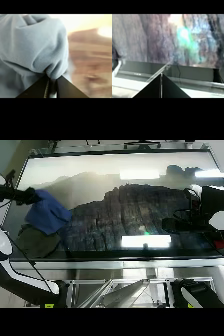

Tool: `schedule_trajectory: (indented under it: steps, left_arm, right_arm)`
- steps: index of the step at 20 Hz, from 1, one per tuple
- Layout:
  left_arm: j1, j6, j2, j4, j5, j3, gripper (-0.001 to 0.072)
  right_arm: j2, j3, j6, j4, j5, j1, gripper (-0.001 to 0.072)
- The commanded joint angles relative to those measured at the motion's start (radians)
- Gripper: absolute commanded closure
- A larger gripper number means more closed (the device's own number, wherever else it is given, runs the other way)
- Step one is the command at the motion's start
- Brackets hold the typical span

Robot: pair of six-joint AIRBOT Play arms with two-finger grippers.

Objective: Fold the shirts.

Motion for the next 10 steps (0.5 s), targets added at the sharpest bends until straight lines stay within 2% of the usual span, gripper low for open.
schedule_trajectory:
  steps: [1,2,4,10]
  left_arm:
    - [-0.131,0.001,0.075,-0.359,-0.049,0.072,0.0679]
    - [-0.190,0.005,0.099,-0.430,-0.051,0.072,0.0679]
    - [-0.322,0.012,0.134,-0.447,-0.055,0.072,0.0679]
    - [-0.689,-0.006,0.089,-0.245,-0.048,0.069,0.0680]
  right_arm:
    - [-0.001,0.000,-0.005,-0.003,-0.024,-0.002,0.0693]
    - [-0.002,0.000,-0.022,-0.005,-0.023,-0.008,0.0692]
    - [0.000,0.000,-0.052,-0.030,-0.024,-0.024,0.0692]
    - [0.003,0.000,-0.113,-0.050,-0.023,-0.098,0.0692]
